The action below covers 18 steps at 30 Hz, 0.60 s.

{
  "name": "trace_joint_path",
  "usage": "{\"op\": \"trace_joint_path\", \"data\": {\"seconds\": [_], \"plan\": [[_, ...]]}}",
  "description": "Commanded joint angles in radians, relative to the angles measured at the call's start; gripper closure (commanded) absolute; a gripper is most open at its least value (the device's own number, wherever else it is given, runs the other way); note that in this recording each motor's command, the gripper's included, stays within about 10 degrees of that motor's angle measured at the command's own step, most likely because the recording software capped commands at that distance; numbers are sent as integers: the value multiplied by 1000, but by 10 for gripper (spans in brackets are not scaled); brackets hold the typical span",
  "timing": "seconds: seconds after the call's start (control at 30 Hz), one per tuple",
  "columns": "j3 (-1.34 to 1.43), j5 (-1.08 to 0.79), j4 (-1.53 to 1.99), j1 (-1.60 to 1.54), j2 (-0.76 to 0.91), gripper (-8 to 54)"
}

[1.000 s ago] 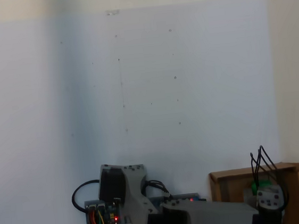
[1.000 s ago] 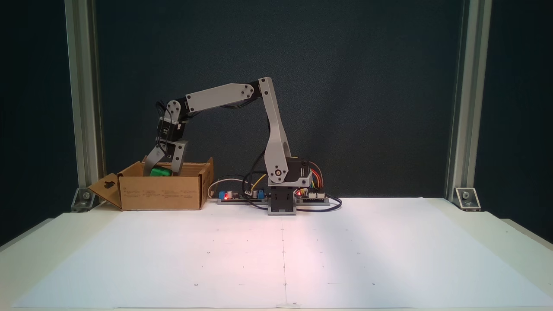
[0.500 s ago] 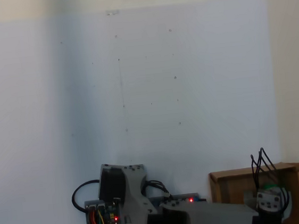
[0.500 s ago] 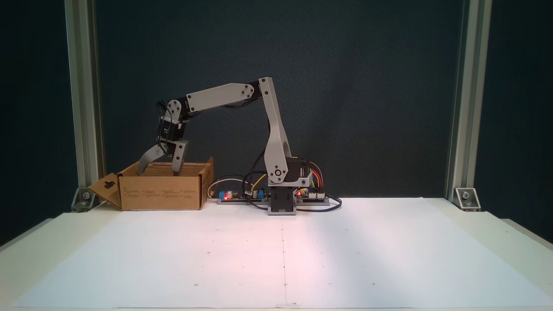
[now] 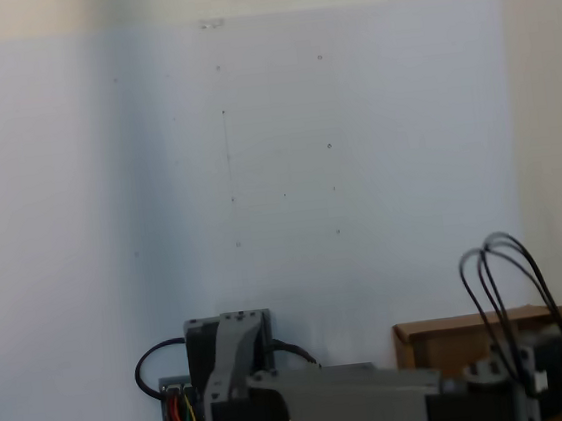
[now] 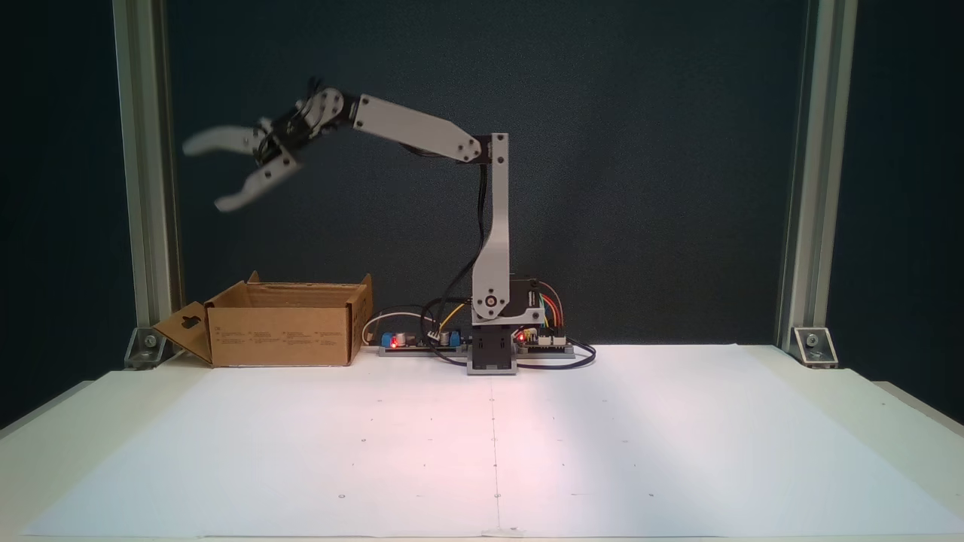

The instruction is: Grasp a green dice and put it in the bin.

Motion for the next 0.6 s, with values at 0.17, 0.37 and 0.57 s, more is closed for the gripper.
{"op": "trace_joint_path", "data": {"seconds": [0.17, 0.37, 0.57], "plan": [[-83, 64, -54, -354, 147, 46], [-83, 63, -52, -707, 233, 31], [-80, 44, -38, -1035, 298, 30]]}}
